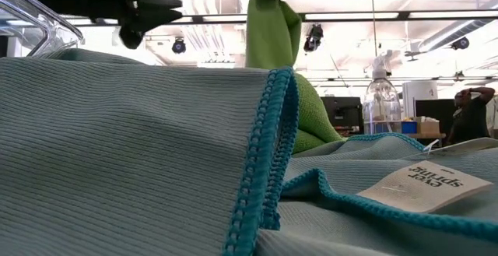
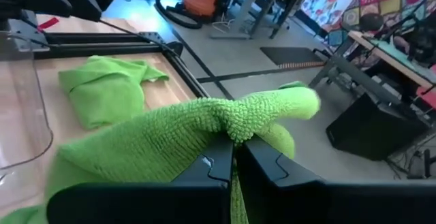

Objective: Sort microfiber towel by color & place in baskets
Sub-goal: Put the bottom right green microfiber cloth into the top transparent bin

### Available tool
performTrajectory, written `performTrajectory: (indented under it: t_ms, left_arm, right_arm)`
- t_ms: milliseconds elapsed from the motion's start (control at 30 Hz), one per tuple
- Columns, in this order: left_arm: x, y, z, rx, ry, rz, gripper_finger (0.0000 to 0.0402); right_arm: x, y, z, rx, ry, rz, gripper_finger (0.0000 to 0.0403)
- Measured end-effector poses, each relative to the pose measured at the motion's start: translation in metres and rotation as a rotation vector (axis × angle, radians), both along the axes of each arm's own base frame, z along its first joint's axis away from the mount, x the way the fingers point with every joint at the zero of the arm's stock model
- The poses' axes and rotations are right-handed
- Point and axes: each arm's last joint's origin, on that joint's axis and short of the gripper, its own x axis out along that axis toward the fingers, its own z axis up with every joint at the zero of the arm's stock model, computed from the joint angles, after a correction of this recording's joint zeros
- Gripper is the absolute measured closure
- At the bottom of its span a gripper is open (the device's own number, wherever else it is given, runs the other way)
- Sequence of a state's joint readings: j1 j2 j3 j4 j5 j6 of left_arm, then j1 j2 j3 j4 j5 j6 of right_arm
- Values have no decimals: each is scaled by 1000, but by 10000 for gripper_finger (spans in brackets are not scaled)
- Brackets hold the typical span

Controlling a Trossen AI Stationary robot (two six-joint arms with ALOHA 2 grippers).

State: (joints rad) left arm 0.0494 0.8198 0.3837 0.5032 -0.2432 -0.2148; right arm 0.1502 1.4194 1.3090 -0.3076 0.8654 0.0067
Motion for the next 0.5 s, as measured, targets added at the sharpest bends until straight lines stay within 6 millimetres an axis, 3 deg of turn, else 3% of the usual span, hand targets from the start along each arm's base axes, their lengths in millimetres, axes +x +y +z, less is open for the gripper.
performTrajectory:
  t_ms: [267,500]
  left_arm:
    - [40,2,19,105,72,5,299]
    - [69,4,24,167,126,6,299]
  right_arm:
    - [18,-10,-17,-36,45,-20,394]
    - [19,-17,-14,-35,31,-41,394]
